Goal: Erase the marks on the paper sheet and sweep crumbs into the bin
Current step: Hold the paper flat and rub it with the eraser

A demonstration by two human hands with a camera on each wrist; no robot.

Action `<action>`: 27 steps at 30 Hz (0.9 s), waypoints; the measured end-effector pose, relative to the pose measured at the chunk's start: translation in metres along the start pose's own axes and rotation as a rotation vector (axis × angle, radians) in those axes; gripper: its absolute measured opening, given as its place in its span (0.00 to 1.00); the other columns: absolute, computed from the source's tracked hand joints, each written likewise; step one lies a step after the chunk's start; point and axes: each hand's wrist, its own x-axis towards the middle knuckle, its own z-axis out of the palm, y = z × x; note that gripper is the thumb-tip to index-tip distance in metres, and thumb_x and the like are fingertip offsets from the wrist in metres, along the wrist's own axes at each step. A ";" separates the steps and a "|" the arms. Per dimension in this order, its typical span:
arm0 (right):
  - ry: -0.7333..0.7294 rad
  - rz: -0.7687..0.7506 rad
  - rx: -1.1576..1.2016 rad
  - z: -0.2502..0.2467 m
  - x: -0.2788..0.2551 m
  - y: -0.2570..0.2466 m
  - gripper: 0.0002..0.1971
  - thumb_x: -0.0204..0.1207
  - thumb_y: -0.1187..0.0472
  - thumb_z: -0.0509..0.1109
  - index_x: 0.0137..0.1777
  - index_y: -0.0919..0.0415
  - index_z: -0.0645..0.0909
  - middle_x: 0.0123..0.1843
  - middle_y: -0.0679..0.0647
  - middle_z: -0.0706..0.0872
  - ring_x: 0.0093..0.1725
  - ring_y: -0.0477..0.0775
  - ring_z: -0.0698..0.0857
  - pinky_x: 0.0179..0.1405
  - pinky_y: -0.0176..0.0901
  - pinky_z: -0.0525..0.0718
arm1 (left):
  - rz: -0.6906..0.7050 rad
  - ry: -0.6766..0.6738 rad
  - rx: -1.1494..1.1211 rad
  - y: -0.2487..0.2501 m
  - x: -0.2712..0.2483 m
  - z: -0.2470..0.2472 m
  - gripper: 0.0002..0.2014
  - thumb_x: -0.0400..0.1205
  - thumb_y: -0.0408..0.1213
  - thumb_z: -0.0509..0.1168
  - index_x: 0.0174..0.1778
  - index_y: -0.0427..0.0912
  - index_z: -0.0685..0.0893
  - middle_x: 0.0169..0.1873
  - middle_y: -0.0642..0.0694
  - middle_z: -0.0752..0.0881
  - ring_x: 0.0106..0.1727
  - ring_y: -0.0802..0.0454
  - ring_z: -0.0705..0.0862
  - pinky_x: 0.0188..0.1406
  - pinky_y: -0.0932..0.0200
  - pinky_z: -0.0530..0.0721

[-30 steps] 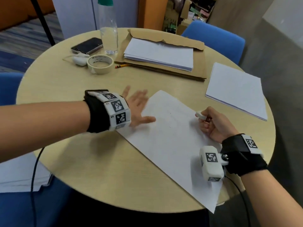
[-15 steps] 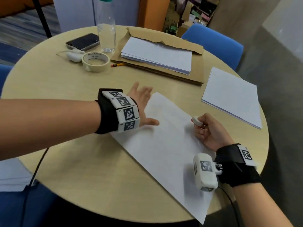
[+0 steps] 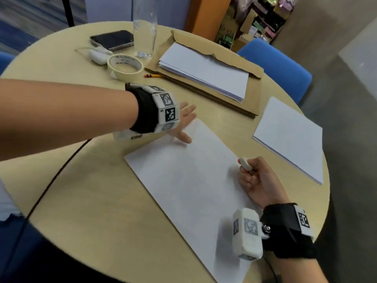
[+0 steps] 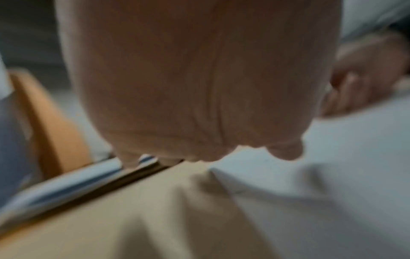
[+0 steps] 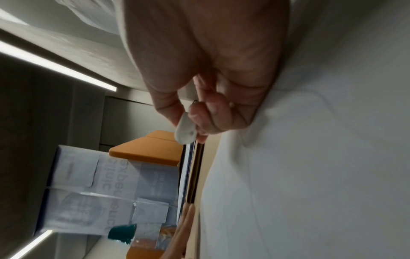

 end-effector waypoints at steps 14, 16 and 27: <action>-0.246 -0.077 -1.080 0.080 -0.008 -0.012 0.05 0.68 0.64 0.76 0.35 0.65 0.85 0.22 0.51 0.80 0.18 0.43 0.74 0.17 0.29 0.73 | 0.340 -0.147 -0.157 0.017 -0.011 0.008 0.65 0.67 0.56 0.76 0.81 0.42 0.30 0.81 0.46 0.29 0.82 0.52 0.32 0.81 0.51 0.36; -0.144 -0.103 -1.140 0.079 0.002 -0.024 0.06 0.67 0.65 0.76 0.31 0.64 0.83 0.22 0.51 0.79 0.19 0.45 0.75 0.18 0.32 0.72 | 0.352 -0.151 -0.154 0.017 -0.011 0.008 0.66 0.66 0.56 0.76 0.80 0.41 0.29 0.81 0.45 0.29 0.82 0.52 0.31 0.81 0.52 0.36; -0.221 -0.270 -1.351 0.091 -0.014 -0.013 0.14 0.68 0.61 0.74 0.39 0.76 0.85 0.29 0.58 0.79 0.28 0.49 0.73 0.28 0.39 0.70 | 0.360 -0.139 -0.110 0.019 -0.007 0.010 0.67 0.66 0.57 0.75 0.79 0.40 0.27 0.80 0.44 0.27 0.82 0.50 0.31 0.82 0.50 0.37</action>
